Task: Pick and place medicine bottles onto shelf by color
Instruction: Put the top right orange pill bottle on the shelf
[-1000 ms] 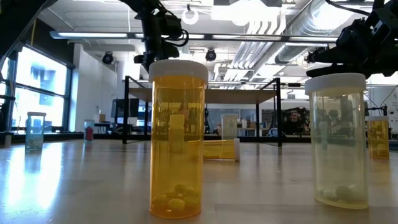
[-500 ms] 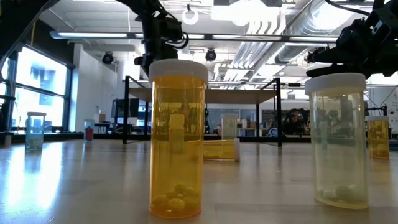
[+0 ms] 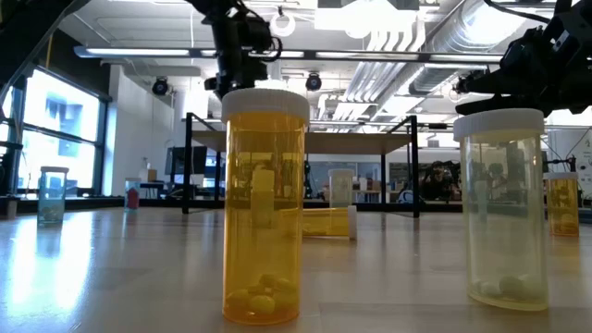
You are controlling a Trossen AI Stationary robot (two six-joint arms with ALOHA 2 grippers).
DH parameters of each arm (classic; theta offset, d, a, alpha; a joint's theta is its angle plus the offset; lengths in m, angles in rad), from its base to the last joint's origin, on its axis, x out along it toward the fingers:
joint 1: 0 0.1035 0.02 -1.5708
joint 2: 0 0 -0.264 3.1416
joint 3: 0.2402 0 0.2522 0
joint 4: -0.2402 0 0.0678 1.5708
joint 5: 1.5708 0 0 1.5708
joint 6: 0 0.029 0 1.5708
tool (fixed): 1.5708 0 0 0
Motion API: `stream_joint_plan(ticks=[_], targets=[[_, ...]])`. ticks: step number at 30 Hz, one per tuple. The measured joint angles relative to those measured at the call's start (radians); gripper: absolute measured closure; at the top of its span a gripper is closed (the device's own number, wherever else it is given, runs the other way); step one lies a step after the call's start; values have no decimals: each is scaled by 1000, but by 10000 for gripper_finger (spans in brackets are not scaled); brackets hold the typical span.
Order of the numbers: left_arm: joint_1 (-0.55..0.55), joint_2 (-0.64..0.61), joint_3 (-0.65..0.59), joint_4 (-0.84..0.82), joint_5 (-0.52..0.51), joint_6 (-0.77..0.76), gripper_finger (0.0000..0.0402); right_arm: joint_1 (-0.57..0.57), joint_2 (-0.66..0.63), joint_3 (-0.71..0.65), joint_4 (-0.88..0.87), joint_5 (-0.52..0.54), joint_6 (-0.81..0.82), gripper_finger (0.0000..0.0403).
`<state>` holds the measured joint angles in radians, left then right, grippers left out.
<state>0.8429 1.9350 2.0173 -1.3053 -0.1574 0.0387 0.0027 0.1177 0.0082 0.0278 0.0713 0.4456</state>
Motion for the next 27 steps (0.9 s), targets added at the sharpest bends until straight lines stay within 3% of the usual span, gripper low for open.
stream_joint_plan(ticks=[9, 14, 20, 27], targets=[[-9, -4, 211, -156, 19, -9, 210, 0, 0, 0, 0, 0, 0, 222], [-38, -53, 209, -187, 25, -7, 211, 0, 0, 0, 0, -2, 8, 222], [-101, -177, 63, -103, 61, -1, 211, 0, 0, 0, -1, -19, 111, 222], [-181, -377, -257, 176, 153, 0, 211, 0, 0, 0, -1, -19, 133, 222]])
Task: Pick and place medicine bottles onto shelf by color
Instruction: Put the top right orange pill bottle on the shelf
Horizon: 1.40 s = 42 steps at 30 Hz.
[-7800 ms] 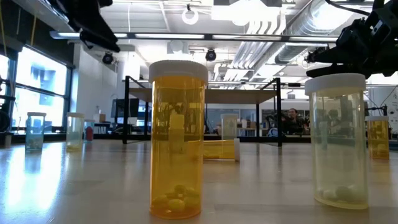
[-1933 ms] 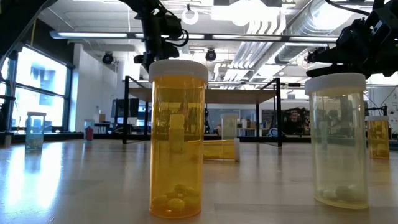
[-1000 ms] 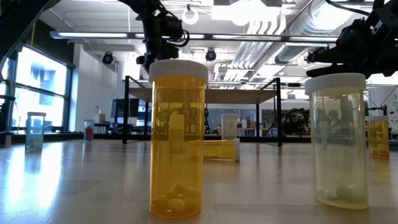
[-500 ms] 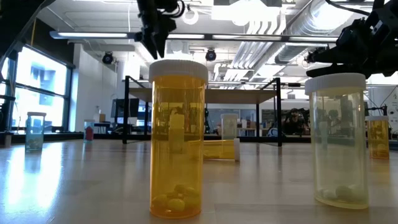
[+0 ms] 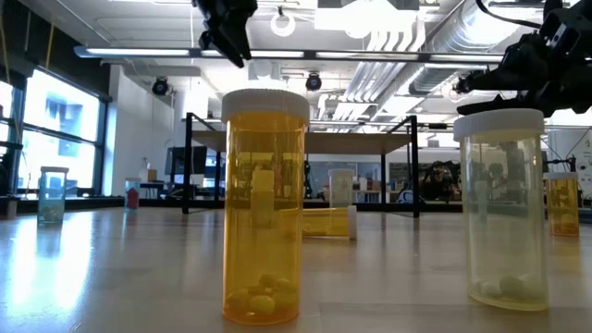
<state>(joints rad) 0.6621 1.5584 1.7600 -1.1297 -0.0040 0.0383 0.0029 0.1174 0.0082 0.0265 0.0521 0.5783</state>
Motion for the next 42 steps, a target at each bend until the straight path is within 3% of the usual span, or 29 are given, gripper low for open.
stream_joint_plan(ticks=[10, 18, 32, 42], targets=[[-120, -215, -443, 373, 27, 0, 211, 0, 0, 0, 0, 0, -2, 222], [-206, -300, -699, 630, 28, -20, 211, 0, 0, 0, 0, 0, -2, 222], [-384, -310, -974, 924, 25, -137, 211, 0, 0, 0, 0, 0, -2, 222], [-503, -310, -1002, 990, 22, -194, 211, -1, 0, 0, 0, 4, 9, 222]])
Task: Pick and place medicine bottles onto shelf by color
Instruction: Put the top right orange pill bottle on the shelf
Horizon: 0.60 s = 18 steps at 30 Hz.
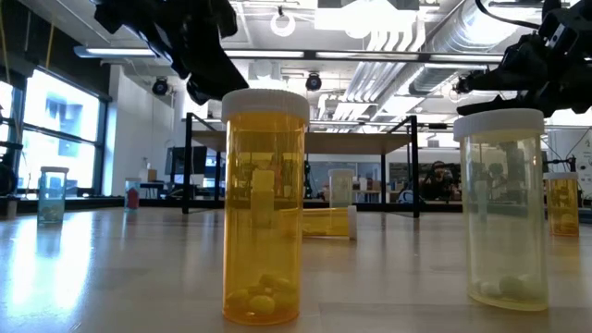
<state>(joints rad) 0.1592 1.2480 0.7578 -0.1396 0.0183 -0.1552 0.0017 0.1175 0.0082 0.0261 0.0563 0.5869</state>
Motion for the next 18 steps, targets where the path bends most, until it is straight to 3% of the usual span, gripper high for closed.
stream_joint_plan(ticks=[9, 18], targets=[[-37, 0, 0, 30, 0, -55, 211, 18, 0, 75, -45, -42, -102, 221], [-37, 0, 0, 29, 1, -78, 211, 21, 60, 318, -515, 56, -89, 221]])
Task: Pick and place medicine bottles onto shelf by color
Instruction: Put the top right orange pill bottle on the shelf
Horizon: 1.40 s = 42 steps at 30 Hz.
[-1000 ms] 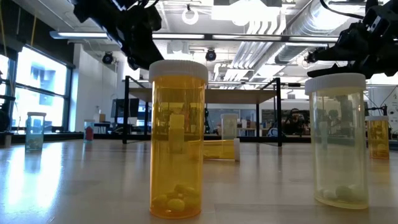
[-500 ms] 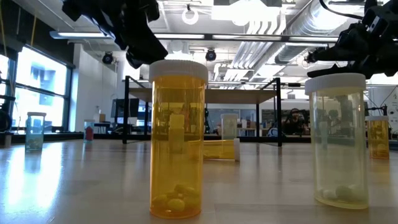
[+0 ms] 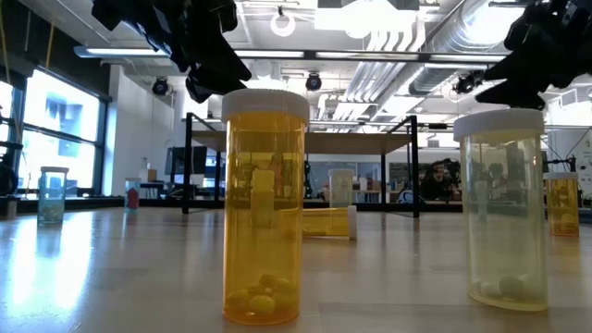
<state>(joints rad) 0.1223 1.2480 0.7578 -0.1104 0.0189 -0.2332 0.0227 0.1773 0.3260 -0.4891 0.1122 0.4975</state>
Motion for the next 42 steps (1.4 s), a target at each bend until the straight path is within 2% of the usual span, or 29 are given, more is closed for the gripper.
stream_joint_plan(ticks=[6, 12, 17, 28, 42], targets=[[0, 0, 0, 0, 0, 0, 211, 0, 112, 135, -177, -22, 173, 221], [0, 0, 0, -1, 0, 0, 211, 0, 265, 200, -221, -109, 283, 221], [0, 0, 0, -5, 0, 0, 211, 8, 404, 245, -247, -151, 310, 222], [0, 1, 0, -5, 0, 0, 211, 175, 636, 374, -454, -56, 306, 222], [0, 1, 0, -5, 0, 0, 211, 334, 748, 364, -464, 10, 333, 222]])
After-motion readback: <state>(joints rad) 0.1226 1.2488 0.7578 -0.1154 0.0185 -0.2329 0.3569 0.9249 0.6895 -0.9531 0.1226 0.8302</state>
